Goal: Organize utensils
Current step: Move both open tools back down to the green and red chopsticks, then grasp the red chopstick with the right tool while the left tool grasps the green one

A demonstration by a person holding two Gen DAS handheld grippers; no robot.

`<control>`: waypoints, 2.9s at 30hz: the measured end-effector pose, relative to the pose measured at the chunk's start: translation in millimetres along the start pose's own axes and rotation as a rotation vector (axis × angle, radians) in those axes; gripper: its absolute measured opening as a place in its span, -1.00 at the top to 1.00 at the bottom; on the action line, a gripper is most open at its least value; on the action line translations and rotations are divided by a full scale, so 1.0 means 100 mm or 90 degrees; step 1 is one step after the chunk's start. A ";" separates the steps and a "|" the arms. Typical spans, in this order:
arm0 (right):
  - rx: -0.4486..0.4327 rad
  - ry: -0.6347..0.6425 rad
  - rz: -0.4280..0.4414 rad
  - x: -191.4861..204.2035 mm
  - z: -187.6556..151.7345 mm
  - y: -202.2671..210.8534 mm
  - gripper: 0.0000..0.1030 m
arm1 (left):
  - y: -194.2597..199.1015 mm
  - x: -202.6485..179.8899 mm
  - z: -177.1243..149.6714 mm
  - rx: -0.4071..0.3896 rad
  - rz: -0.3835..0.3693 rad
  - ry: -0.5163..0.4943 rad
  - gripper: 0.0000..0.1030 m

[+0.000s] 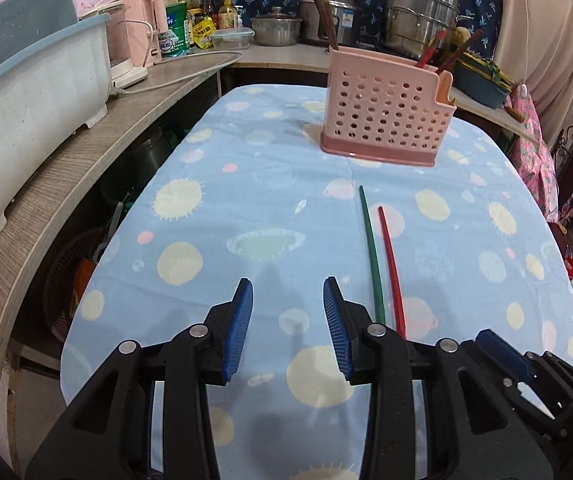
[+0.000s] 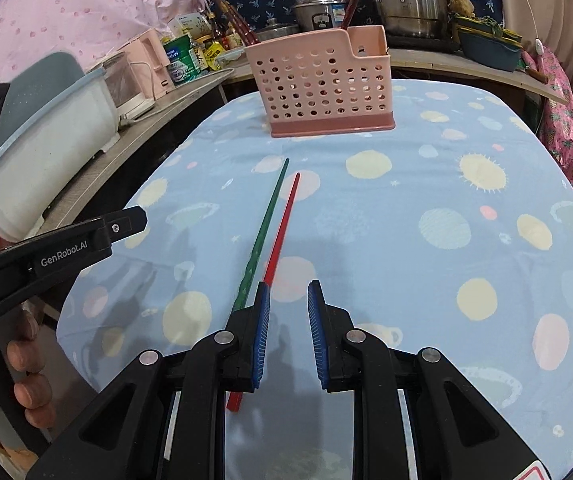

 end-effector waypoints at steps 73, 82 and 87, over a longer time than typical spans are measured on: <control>0.036 -0.032 -0.076 -0.46 -0.35 -0.10 0.86 | -0.25 -0.53 -0.74 0.123 -0.077 -0.041 -0.08; 0.036 -0.033 -0.076 -0.46 -0.35 -0.10 0.86 | -0.24 -0.55 -0.73 0.132 -0.097 -0.041 0.86; 0.037 -0.034 -0.072 -0.43 -0.35 -0.10 0.86 | -0.21 -0.55 -0.72 0.130 -0.094 -0.041 0.86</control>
Point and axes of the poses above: each gripper's, at about its wrist camera, not at the fingertips, and y roughly against the way its jaws point, x to its left, z to its top, the point moved 6 cm from there along -y, roughly the way its jaws point, and after that the axes turned 13 degrees about -x, right-handed, at the moved point
